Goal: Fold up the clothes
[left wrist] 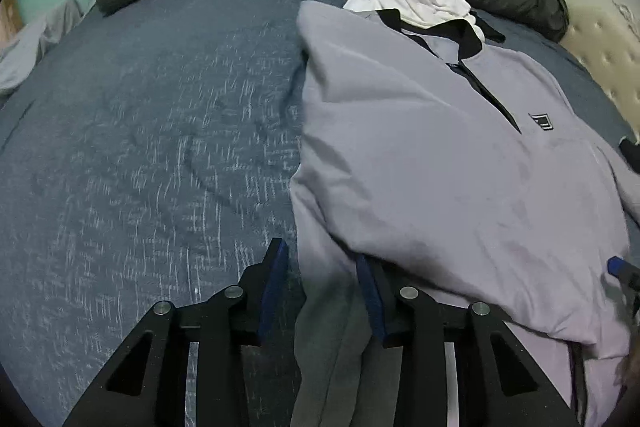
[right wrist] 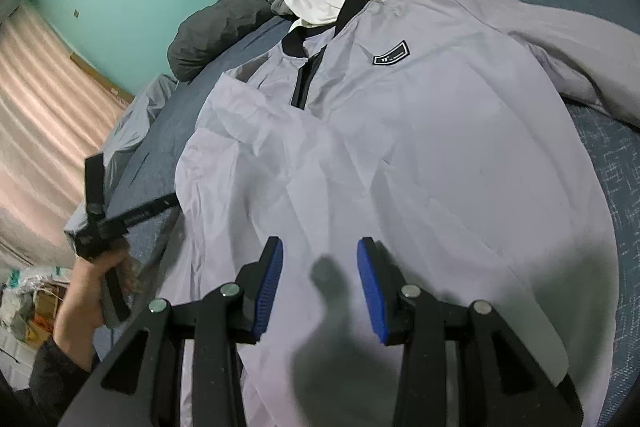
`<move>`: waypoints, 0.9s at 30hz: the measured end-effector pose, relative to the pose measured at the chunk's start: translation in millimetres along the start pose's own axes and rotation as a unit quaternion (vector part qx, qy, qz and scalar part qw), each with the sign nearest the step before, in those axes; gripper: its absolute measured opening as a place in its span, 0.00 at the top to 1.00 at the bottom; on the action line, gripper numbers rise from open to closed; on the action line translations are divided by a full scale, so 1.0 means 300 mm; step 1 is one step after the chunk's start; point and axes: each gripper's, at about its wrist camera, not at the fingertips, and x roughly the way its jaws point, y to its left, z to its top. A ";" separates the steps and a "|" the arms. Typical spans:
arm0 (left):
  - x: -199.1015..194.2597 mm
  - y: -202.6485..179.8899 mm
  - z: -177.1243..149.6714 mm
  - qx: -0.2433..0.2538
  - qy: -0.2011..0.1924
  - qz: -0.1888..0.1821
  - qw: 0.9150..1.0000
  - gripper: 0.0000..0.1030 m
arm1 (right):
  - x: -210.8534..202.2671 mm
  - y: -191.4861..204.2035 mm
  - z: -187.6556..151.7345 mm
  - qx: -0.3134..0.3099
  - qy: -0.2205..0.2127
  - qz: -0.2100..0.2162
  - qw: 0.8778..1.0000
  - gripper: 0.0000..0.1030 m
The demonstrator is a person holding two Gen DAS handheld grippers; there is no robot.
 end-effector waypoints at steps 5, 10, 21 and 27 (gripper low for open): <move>-0.022 -0.023 0.033 0.029 -0.018 0.018 0.999 0.62 | 0.004 0.007 -0.003 -0.005 0.003 0.001 1.000 0.62; -0.041 -0.025 0.065 0.042 -0.040 0.018 0.998 0.71 | 0.009 0.009 -0.006 -0.005 0.004 0.003 1.000 0.62; -0.135 0.032 0.088 0.016 -0.097 0.062 0.993 0.94 | 0.021 0.014 -0.008 -0.004 0.005 0.007 1.000 0.62; -0.076 0.087 0.076 -0.005 -0.057 0.093 0.994 0.94 | 0.031 0.018 -0.020 -0.012 0.015 -0.004 1.000 0.62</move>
